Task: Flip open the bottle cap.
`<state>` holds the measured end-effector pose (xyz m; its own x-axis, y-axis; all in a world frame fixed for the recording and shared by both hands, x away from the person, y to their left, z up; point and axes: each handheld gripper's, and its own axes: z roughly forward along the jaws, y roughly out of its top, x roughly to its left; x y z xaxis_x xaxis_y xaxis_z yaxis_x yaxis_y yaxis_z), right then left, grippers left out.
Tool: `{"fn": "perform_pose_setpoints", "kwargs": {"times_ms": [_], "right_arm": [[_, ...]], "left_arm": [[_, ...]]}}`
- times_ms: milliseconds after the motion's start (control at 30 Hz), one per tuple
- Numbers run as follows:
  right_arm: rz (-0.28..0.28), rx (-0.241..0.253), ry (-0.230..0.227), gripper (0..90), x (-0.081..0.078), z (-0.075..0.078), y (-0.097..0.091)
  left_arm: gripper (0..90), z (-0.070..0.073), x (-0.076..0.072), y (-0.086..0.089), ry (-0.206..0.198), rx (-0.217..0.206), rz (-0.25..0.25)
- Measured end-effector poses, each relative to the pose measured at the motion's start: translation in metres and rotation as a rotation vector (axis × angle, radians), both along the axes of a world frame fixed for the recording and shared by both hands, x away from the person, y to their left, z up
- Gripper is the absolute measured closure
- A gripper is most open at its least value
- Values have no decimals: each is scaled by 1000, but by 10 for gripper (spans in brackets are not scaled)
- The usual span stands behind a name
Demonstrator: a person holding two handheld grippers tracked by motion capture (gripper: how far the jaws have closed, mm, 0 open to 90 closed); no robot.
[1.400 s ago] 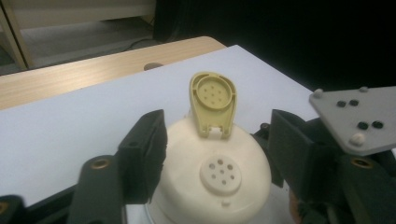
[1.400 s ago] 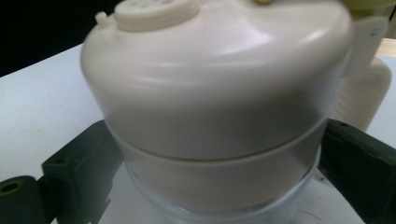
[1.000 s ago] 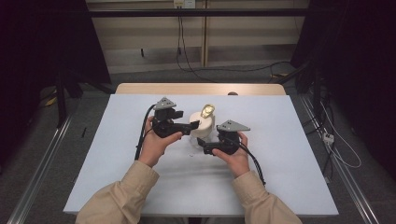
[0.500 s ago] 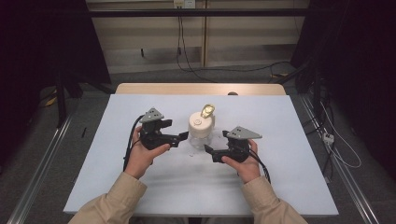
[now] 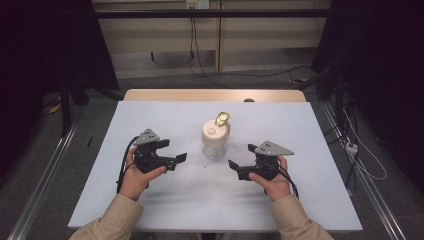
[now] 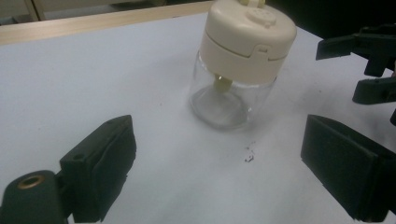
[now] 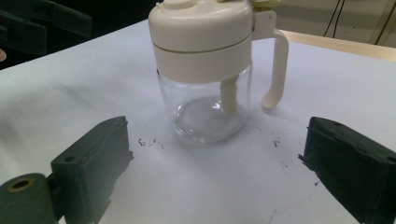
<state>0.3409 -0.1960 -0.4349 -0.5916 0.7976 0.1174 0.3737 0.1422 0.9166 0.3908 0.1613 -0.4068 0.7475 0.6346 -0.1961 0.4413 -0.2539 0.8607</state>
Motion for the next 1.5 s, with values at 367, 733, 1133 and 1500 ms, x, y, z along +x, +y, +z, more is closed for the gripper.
{"fn": "perform_pose_setpoints", "kwargs": {"times_ms": [367,733,1133,1500], "right_arm": [[5,-9,-12,75,-14,2,-12],[-10,-15,-15,77,-24,2,-27],[-21,-40,-8,79,-32,-3,-42],[-29,-44,-9,80,-42,-4,-54]], "left_arm": [[94,-6,-9,19,10,-7,14],[93,-9,-15,33,8,-14,24],[90,-15,-23,37,5,4,7],[90,-17,-23,53,5,-6,39]]}}
